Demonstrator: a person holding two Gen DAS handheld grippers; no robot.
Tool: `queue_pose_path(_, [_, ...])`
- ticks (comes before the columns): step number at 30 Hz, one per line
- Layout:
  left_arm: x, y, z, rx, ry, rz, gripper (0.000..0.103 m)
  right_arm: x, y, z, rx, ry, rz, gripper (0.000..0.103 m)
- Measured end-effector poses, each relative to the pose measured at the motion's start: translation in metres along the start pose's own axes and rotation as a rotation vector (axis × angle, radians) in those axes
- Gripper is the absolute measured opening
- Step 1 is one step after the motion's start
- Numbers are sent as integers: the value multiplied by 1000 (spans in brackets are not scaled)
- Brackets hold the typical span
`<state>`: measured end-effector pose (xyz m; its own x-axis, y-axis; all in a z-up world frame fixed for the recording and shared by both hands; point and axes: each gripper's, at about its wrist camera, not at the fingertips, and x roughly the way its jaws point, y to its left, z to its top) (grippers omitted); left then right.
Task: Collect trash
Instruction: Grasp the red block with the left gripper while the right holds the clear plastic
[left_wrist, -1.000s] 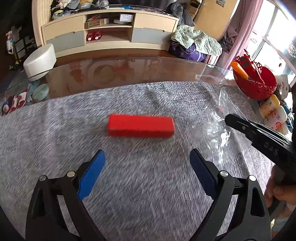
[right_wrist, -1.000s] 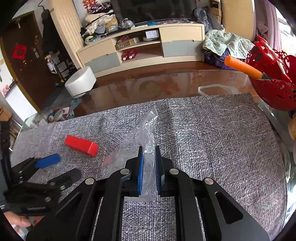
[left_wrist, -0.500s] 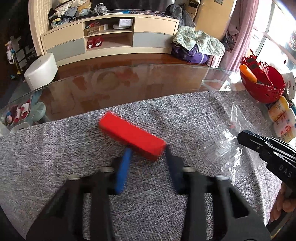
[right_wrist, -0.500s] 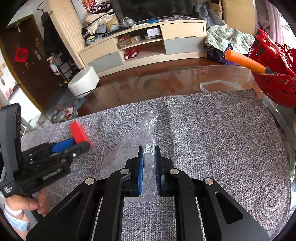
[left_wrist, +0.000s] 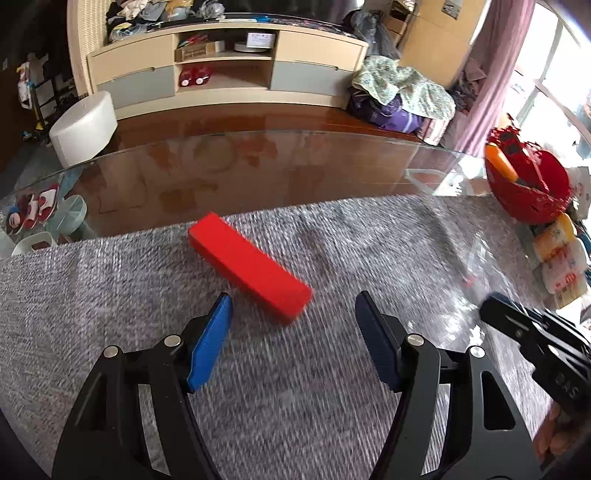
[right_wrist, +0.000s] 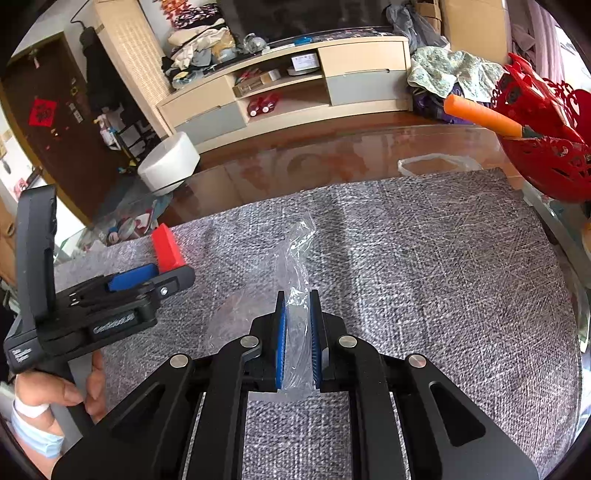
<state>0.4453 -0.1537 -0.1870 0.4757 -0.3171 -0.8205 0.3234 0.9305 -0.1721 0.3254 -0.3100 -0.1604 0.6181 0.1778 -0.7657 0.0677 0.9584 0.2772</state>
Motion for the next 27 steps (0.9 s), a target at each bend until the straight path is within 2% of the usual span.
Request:
queue_pose_path(4, [7,0,10,-1,-22,42,54,3,-5,2,1,2,1,13])
queue_pose_path(6, [7,4,12,-5,-25,60,40,3,-5,2,7,3,3,13])
queue_pose_path(10, [2,12,9,-13,-17,50,26,2,-3,1,7,3,6,13])
queue_pose_path(13, [-4,18,2,-10,-7,50,20,0,-3,1,2,8,11,13])
queue_pose_path(21, [-29,23,-30,9,22,39,19,-21,17,-32,-10,40,50,13])
queue_pose_path(27, [-71,22,-83,-5,42,29,19,-52,34,-60,-16,43,65,12])
